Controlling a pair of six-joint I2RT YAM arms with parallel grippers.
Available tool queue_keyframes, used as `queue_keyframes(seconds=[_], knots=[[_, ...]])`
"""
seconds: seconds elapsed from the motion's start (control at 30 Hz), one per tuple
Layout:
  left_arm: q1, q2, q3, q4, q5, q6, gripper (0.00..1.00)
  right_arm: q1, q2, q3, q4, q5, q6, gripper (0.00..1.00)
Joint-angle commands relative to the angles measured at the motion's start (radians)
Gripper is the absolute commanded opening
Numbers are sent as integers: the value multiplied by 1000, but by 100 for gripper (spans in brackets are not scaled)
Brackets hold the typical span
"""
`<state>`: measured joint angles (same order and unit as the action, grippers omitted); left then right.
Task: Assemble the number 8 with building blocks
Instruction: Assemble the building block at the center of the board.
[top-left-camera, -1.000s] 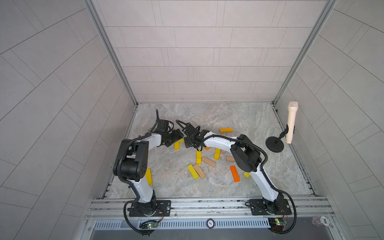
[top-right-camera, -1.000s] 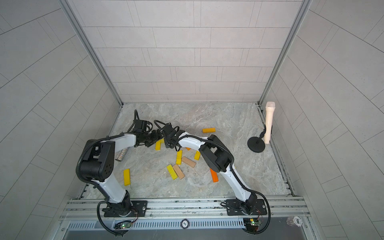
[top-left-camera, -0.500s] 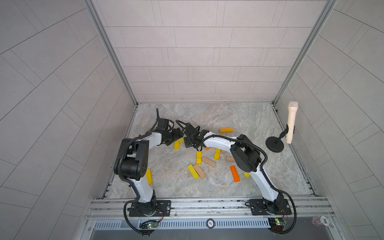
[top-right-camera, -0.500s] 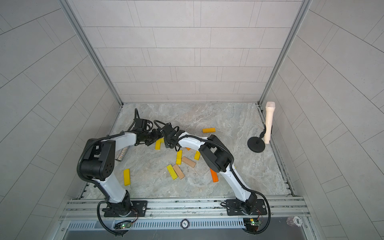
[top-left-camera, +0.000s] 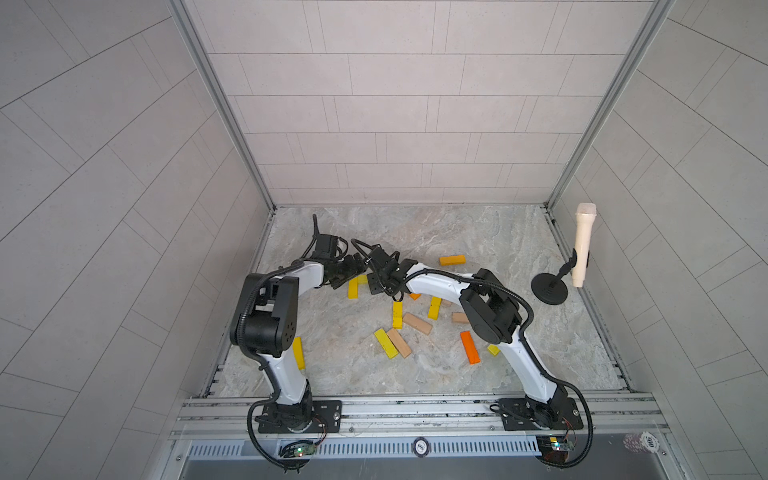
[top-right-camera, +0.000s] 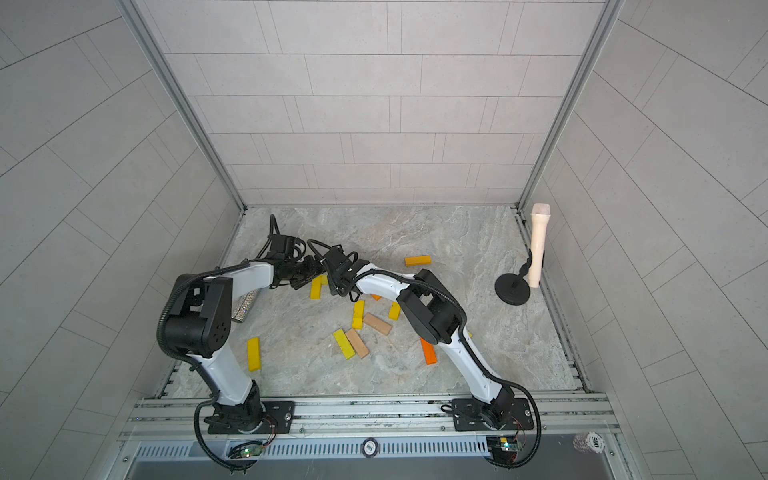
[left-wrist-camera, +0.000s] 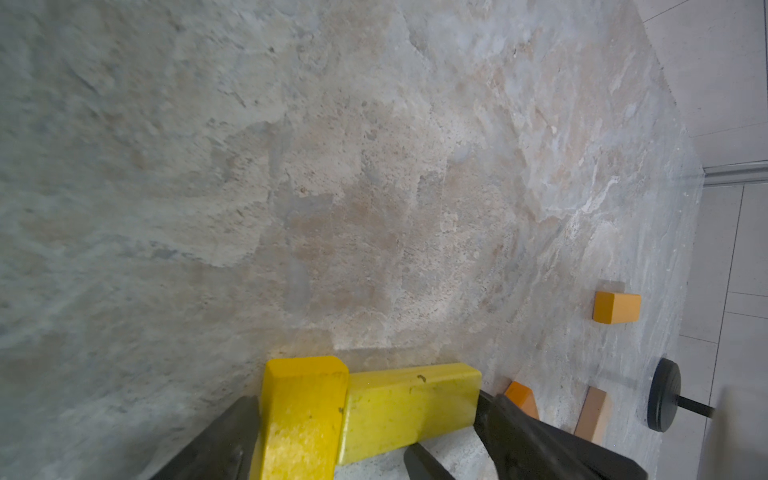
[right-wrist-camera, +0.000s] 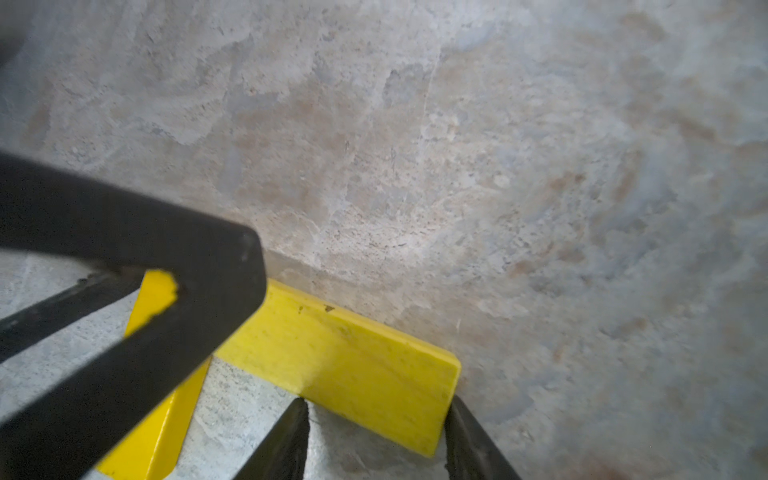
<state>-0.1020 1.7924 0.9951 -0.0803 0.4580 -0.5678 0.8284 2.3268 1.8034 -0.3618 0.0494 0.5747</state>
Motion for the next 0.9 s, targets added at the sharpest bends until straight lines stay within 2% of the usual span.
queue_keyframes(seconds=[0.0,0.73,0.87], knots=[[7,13,27,0,22,11,90,-4,37,10,-23,16,25,54],[6,27,42,-7,33,17,90,-12,38,6,-13,17,34,54],[7,16,39,-14,19,17,90,-12,25,-10,-1,14,35,57]])
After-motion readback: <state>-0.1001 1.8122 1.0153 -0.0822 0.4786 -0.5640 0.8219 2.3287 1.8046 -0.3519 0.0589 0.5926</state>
